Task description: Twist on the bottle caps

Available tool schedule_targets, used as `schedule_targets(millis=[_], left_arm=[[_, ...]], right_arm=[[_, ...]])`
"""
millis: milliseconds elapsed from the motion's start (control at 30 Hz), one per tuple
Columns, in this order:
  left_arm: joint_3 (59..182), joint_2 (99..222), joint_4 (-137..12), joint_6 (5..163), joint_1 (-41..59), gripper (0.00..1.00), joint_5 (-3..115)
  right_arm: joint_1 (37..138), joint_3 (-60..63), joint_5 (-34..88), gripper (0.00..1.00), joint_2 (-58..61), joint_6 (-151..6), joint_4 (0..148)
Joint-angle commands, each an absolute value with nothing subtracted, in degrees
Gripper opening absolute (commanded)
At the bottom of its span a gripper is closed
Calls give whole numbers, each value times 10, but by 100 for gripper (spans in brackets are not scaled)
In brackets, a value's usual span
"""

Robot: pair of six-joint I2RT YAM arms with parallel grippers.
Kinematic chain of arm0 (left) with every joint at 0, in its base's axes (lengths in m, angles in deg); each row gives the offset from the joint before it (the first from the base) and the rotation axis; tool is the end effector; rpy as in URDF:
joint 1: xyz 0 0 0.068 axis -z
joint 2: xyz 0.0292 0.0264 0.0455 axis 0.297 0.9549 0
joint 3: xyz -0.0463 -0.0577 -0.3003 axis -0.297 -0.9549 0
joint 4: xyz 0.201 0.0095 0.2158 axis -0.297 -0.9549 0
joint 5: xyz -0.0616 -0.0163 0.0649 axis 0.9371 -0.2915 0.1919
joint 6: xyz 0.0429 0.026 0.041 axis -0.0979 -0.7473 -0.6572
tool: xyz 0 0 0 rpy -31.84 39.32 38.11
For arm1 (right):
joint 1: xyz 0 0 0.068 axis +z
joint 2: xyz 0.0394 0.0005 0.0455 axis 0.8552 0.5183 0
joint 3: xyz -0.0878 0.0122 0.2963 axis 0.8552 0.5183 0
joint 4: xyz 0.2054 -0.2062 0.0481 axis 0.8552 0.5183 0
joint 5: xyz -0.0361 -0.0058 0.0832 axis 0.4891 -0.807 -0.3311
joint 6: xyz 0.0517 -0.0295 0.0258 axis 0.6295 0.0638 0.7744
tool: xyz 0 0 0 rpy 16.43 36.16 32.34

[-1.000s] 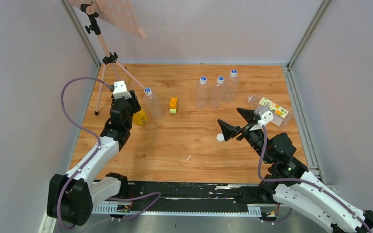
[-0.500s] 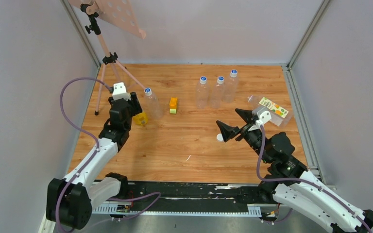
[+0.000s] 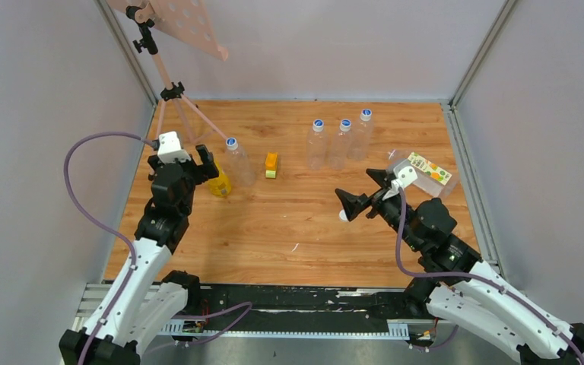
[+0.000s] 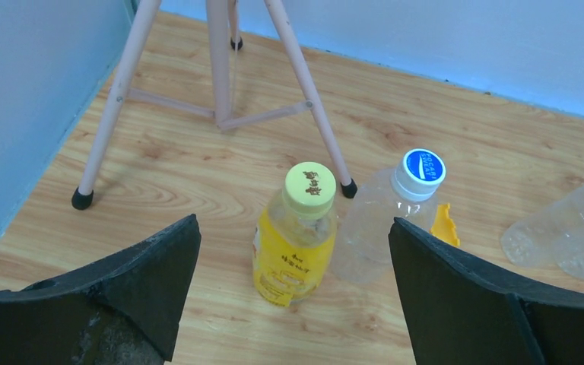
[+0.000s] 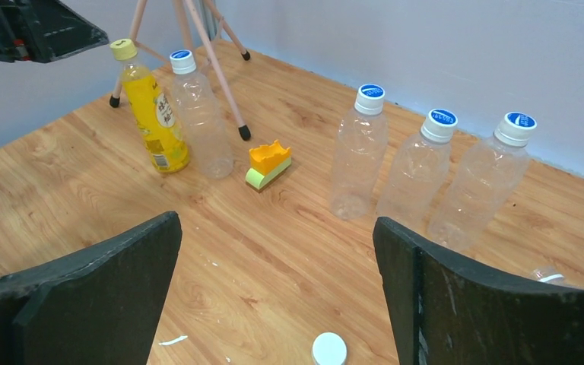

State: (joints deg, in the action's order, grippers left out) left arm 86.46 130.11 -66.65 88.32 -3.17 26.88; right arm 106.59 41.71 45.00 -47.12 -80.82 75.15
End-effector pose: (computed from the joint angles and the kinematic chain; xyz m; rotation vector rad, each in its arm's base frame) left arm 0.2113 -0.0344 0.3339 -0.3025 1.6950 -0.0748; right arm 0.1178 0.1168 0.3507 -0.5226 1.4877 0.5031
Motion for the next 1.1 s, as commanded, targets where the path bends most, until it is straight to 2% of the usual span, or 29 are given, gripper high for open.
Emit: schedule_targets(millis=[0, 200, 400, 533, 667, 900, 1067], left_arm=[[900, 1256, -725, 868, -36, 100, 284], [893, 1184, -763, 823, -36, 100, 318], [844, 1095, -757, 754, -18, 100, 429], [822, 1057, -753, 738, 0, 100, 437], [807, 1027, -754, 724, 23, 100, 437], [806, 987, -765, 721, 45, 100, 438], [804, 970, -765, 720, 56, 100, 435]], right_arm=[[1062, 347, 493, 100, -439, -816, 797], [983, 234, 568, 100, -303, -783, 924], [764, 133, 467, 100, -169, -674, 986], [625, 76, 380, 100, -78, -622, 985], [518, 15, 318, 100, 32, -636, 982], [431, -96, 212, 100, 186, -701, 1045], [401, -85, 155, 99, 229, -730, 1076]])
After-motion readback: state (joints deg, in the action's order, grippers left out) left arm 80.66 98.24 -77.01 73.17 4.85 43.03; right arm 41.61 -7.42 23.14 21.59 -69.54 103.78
